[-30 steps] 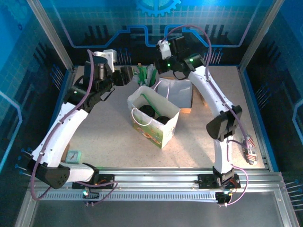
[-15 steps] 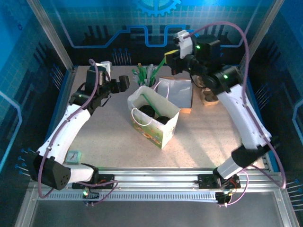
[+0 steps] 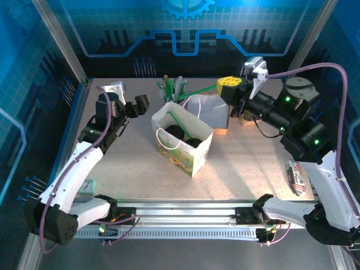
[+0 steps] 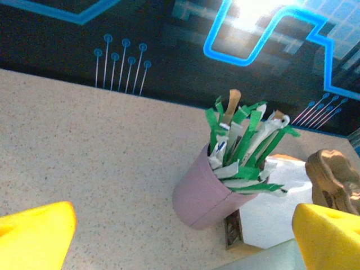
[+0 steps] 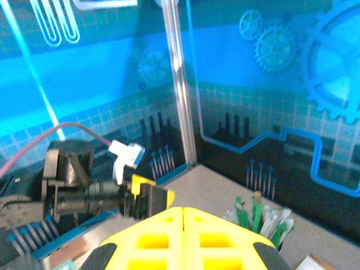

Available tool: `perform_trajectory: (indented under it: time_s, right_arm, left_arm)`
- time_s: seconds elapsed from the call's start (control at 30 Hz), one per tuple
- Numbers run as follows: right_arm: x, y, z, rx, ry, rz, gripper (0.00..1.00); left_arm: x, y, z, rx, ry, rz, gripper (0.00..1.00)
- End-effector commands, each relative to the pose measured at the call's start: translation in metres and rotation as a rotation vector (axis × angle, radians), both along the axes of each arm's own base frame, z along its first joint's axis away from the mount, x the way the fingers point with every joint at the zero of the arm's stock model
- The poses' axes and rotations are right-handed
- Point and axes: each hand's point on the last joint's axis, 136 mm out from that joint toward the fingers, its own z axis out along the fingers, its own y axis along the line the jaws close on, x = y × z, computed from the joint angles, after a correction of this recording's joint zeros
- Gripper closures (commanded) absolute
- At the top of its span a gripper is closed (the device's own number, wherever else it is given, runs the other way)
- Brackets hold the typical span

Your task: Pack the takeout coffee

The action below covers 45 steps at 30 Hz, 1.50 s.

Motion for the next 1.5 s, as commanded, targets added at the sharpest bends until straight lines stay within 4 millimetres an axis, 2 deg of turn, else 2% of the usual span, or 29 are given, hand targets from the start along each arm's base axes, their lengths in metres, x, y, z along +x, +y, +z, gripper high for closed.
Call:
perform_trajectory:
  time_s: [0.0,0.13,0.3,0.37,0.43,0.47,0.57,0.67,0.73,0.9,0.97,1.03,1.27,1.4,1.47]
  right_arm:
    - [0.011,0.015,-0.054,-0.085,0.134,-0.005,1.00]
    - [0.020,0.025,-0.086,-0.145,0.174,-0.024,1.00]
    - [0.032,0.055,-0.138,-0.305,0.272,-0.014,1.00]
    - [0.039,0.061,-0.155,-0.380,0.309,-0.046,0.92]
    - [0.045,0.063,-0.161,-0.428,0.327,-0.076,0.74]
    - [0.047,0.062,-0.157,-0.443,0.316,-0.093,0.64]
    - [0.050,0.062,-0.135,-0.426,0.256,-0.120,0.45]
    - [0.061,0.049,-0.118,-0.395,0.219,-0.200,0.35]
    - [0.071,0.039,-0.114,-0.378,0.233,-0.244,0.35]
    - [0.097,-0.011,-0.112,-0.301,0.285,-0.435,0.35]
    - [0.104,-0.033,-0.118,-0.257,0.331,-0.493,0.34]
    - [0.105,-0.046,-0.130,-0.215,0.393,-0.521,0.34]
    - [0.103,-0.068,-0.185,-0.179,0.518,-0.556,0.40]
    - [0.133,-0.089,-0.230,-0.181,0.655,-0.617,0.39]
    - [0.151,-0.092,-0.250,-0.196,0.716,-0.638,0.39]
  left_arm:
    - [-0.004,0.009,0.021,-0.030,-0.090,0.039,0.01]
    - [-0.008,0.011,0.023,-0.030,-0.104,0.043,0.01]
    - [-0.009,0.010,0.023,-0.030,-0.108,0.038,0.01]
    - [-0.009,0.010,0.022,-0.027,-0.108,0.038,0.01]
    - [-0.009,0.010,0.022,-0.029,-0.109,0.036,0.01]
    - [-0.009,0.009,0.022,-0.030,-0.109,0.033,0.01]
    - [-0.008,0.008,0.021,-0.031,-0.105,0.029,0.01]
    - [-0.008,0.008,0.020,-0.029,-0.104,0.029,0.01]
    - [-0.008,0.008,0.019,-0.031,-0.104,0.029,0.01]
    - [-0.007,0.007,0.017,-0.030,-0.099,0.026,0.01]
    - [-0.006,0.007,0.017,-0.030,-0.098,0.026,0.00]
    - [-0.006,0.007,0.016,-0.033,-0.095,0.025,0.01]
    - [-0.004,0.004,0.013,-0.036,-0.086,0.014,0.01]
    - [-0.003,0.003,0.012,-0.037,-0.079,0.007,0.01]
    - [-0.003,0.003,0.012,-0.036,-0.080,0.008,0.01]
